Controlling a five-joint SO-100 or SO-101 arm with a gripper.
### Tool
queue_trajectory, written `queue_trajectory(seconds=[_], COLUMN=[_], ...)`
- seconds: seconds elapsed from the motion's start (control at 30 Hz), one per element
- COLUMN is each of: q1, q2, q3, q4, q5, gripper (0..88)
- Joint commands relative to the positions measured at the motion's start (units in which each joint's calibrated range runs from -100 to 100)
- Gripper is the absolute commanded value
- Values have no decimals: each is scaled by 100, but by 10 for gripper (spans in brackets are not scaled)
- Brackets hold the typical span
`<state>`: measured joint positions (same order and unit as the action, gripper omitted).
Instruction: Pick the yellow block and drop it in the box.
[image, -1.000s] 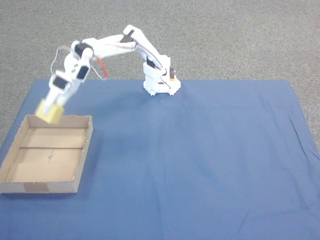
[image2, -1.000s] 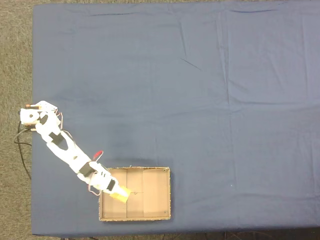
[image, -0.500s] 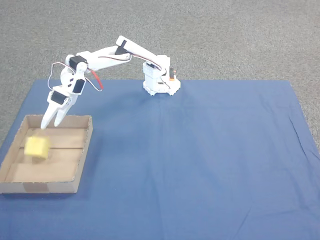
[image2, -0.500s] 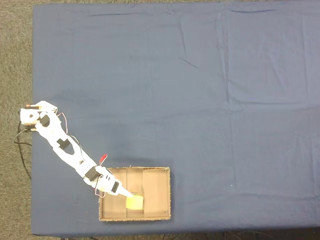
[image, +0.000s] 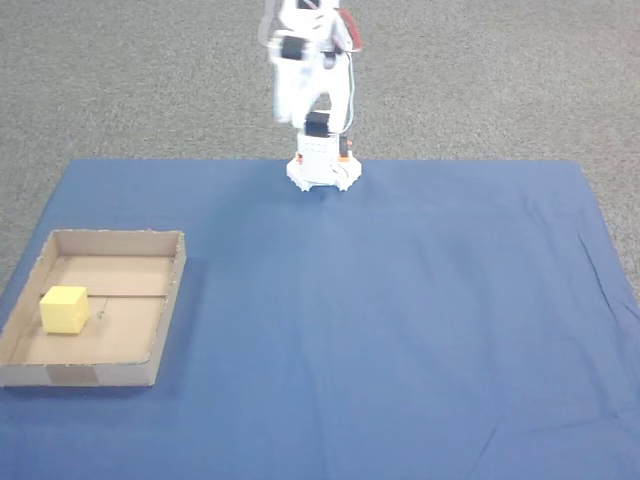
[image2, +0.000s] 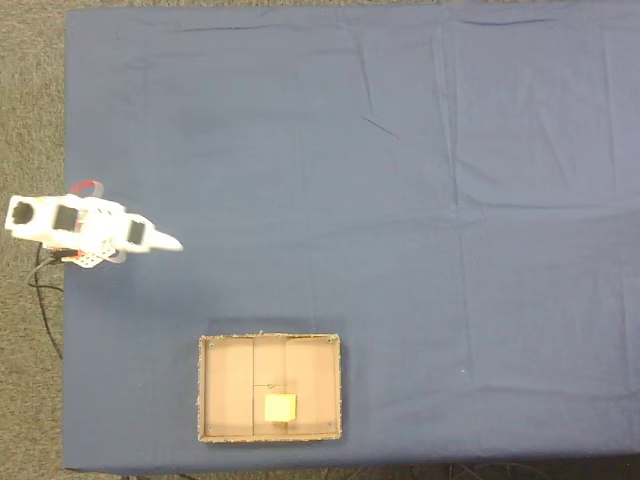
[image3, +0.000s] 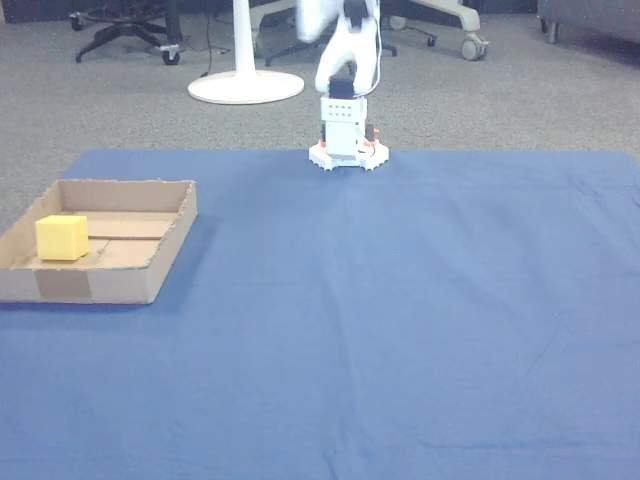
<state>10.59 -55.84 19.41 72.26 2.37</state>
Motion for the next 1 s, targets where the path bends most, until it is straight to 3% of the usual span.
queue_trajectory(seconds=[0.0,0.2,0.33,0.5,0.97], q1=[-953,-1189,-1087,-1181,-1142], q2=[-2516,-4171,-4095,-4180,-4180], q3=[3416,6611,8041,8041,8041], q4=[-955,-1963,-3112,-2468,-2443], q5=[-205,-215,-117,-24,-68], gripper=[2,2,2,2,2])
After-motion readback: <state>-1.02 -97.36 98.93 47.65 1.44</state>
